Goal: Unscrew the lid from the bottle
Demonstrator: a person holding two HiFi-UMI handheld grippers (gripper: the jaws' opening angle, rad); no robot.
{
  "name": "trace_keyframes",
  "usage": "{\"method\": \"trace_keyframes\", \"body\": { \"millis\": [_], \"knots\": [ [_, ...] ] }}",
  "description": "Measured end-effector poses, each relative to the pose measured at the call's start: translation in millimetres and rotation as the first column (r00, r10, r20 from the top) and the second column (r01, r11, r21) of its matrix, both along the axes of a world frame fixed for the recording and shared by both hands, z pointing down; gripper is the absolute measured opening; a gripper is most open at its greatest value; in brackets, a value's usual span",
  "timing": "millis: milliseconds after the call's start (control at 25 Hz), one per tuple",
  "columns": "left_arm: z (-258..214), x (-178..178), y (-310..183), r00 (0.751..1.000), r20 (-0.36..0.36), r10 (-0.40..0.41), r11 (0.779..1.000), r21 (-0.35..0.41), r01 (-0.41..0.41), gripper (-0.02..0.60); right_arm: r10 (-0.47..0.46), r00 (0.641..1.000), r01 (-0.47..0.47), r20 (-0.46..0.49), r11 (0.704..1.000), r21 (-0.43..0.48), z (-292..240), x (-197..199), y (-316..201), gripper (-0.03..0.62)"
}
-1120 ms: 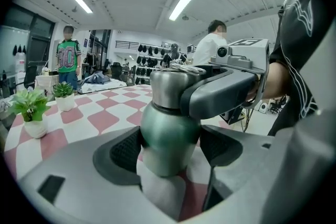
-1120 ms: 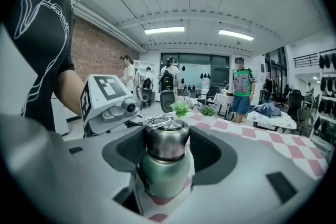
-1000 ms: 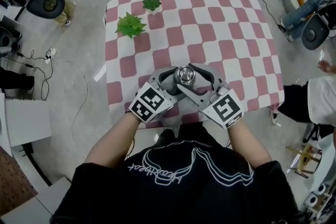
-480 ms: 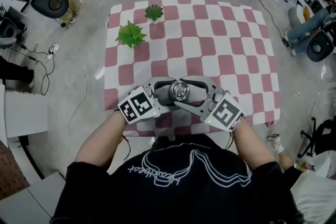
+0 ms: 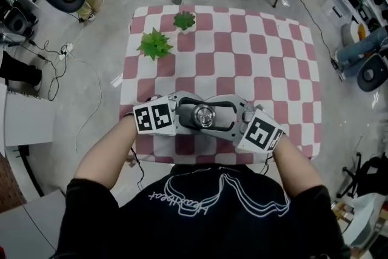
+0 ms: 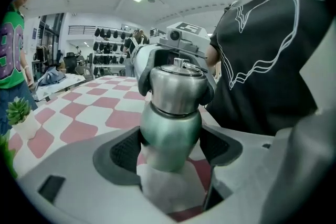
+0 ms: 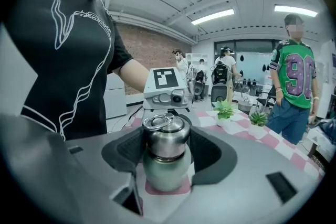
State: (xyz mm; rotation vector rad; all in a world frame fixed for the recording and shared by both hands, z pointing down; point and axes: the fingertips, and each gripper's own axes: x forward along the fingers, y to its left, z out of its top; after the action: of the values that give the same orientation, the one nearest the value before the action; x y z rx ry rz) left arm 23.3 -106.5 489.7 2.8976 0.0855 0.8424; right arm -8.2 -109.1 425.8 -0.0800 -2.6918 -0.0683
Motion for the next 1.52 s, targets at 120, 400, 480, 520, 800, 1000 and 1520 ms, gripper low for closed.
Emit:
{"method": "trace_keyframes", "body": {
  "millis": [120,400,480,520,800,1000,1520],
  "knots": [
    [0,-1,0,0.999,0.017,0.035,0.999,-0.011,-0.035,0.353,-0.035,0.999,0.035,-0.003,0.999,-0.006,0,-1,0,0.262],
    [0,-1,0,0.999,0.017,0.031,1.000,-0.005,-0.031,0.353,-0.040,0.999,0.040,-0.002,0.999,-0.005,0,-1,0,0.262],
    [0,-1,0,1.000,0.013,0.016,1.000,0.000,-0.016,0.353,-0.027,1.000,0.027,0.000,1.000,-0.008,0,-1,0,0.264],
    [0,-1,0,1.000,0.009,0.007,1.000,0.002,-0.007,0.353,-0.017,1.000,0.017,0.002,1.000,-0.011,0,-1,0,0.264],
    [-1,0,-1,0.994,-0.026,-0.108,0.994,0.001,0.108,0.353,0.172,0.981,-0.166,0.087,0.984,-0.069,-9,-1,-2,0.279],
    [-2,0,0,0.972,-0.049,-0.231,0.973,0.000,0.231,0.353,0.306,0.944,-0.299,0.127,0.952,-0.069,-15,1,1,0.312],
    [-3,2,1,0.838,-0.097,-0.537,0.842,-0.008,0.539,0.353,0.600,0.783,-0.604,0.168,0.796,-0.028,-15,10,0,0.310]
  ]
}}
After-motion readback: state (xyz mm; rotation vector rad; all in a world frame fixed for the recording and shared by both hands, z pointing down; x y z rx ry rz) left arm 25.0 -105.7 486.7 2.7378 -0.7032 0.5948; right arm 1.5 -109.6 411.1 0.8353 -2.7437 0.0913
